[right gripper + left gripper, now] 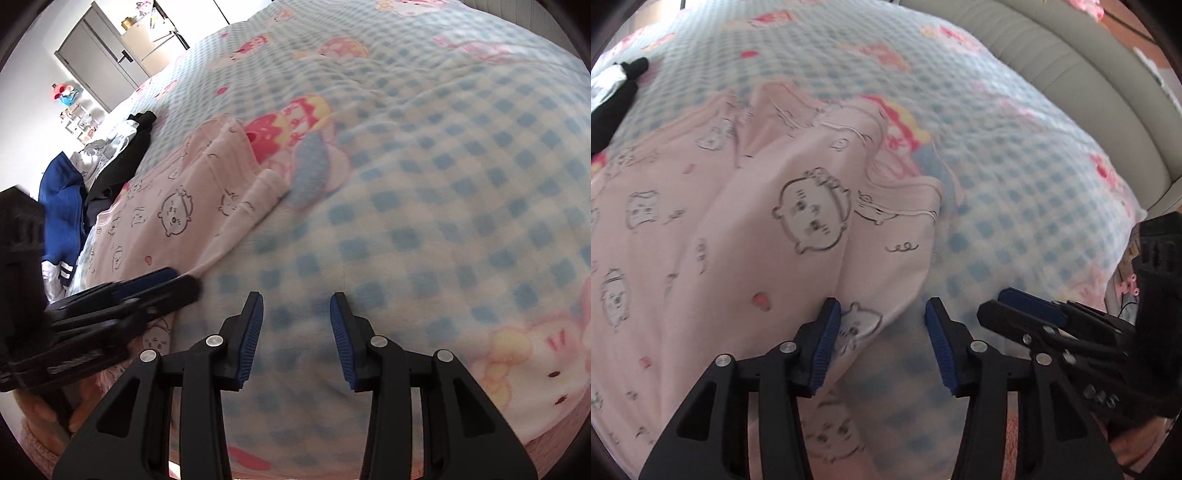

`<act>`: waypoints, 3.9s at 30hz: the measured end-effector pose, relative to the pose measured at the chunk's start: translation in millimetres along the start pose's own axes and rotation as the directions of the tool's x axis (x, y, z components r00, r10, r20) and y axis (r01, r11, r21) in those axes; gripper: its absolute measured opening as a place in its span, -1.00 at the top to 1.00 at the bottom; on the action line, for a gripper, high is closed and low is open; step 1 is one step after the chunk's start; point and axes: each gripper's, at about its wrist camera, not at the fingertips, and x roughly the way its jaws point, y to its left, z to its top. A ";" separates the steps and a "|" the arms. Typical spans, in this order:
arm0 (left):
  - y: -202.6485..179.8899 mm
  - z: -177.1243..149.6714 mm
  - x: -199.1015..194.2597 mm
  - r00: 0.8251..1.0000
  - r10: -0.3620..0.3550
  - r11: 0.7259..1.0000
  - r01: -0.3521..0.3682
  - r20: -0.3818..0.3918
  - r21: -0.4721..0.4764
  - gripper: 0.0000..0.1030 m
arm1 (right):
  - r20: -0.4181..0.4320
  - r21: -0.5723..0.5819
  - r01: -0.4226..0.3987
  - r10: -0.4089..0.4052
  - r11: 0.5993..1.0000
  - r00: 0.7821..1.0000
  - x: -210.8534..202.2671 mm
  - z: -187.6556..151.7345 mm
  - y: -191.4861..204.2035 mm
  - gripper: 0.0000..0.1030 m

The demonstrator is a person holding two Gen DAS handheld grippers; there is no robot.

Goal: Fold clothes

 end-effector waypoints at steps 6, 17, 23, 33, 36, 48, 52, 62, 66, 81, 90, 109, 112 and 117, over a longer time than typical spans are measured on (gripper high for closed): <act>6.8 -1.7 -32.3 0.992 0.031 0.999 -0.029 0.123 -0.015 0.93 | -0.016 -0.040 -0.013 0.012 0.999 1.000 7.2 8.5 3.5 0.25; 205.4 -43.1 -156.6 0.926 0.229 0.868 -0.054 0.301 -0.494 0.94 | -0.020 -0.165 -0.096 0.094 0.982 0.995 20.7 39.7 70.5 0.25; 246.5 -61.8 -136.7 0.959 0.182 0.872 -0.055 0.219 -0.487 0.74 | -0.041 -0.242 -0.063 0.055 0.968 0.998 48.1 62.5 104.9 0.25; 158.1 -21.2 -85.6 0.954 0.239 0.964 -0.255 0.182 0.070 -0.11 | -0.076 -0.269 0.020 -0.042 0.963 0.996 91.1 97.5 103.3 0.09; 159.9 -11.8 -71.3 0.955 0.271 0.953 -0.284 0.123 0.101 -0.11 | -0.093 -0.271 0.042 -0.070 0.962 0.993 105.0 106.6 100.3 0.09; 204.5 -3.0 -103.3 0.950 0.239 0.971 -0.237 0.199 -0.037 -0.09 | 0.025 -0.294 -0.019 0.027 0.956 0.999 97.7 134.7 115.5 0.08; 178.4 -19.5 -76.8 0.970 0.240 0.958 -0.245 0.049 0.150 -0.11 | 0.004 -0.277 0.007 -0.006 0.961 1.000 101.4 138.7 107.6 0.08; 196.4 23.8 -73.7 0.923 0.332 0.942 -0.313 0.193 -0.123 -0.10 | -0.031 -0.291 -0.001 -0.009 0.957 0.999 106.8 121.1 113.2 0.08; 216.1 10.9 -81.9 0.946 0.260 0.957 -0.226 0.193 -0.180 -0.11 | 0.020 -0.242 0.041 -0.037 0.969 0.999 98.4 125.9 104.4 0.08; 220.9 39.9 -73.2 0.947 0.267 0.946 -0.224 0.176 -0.233 -0.15 | -0.021 -0.230 0.070 -0.077 0.971 0.997 110.9 115.0 100.3 0.06; 166.9 4.4 -52.2 0.972 0.216 0.960 -0.229 0.093 0.162 -0.15 | -0.023 -0.213 0.049 -0.055 0.976 0.998 112.2 115.2 103.2 0.06; 200.9 32.4 -54.9 0.966 0.175 0.977 -0.146 0.191 -0.157 0.89 | -0.036 -0.192 0.029 -0.036 0.981 0.999 110.3 114.9 99.7 0.06; 201.4 25.3 -91.4 0.936 0.200 0.970 -0.148 0.288 -0.192 0.96 | -0.035 -0.200 0.026 -0.033 0.979 0.999 106.9 113.0 100.0 0.06; 236.3 1.6 -138.9 0.917 0.243 0.942 -0.145 0.317 -0.303 0.96 | -0.011 -0.210 0.015 -0.017 0.978 1.000 97.1 121.0 104.6 0.06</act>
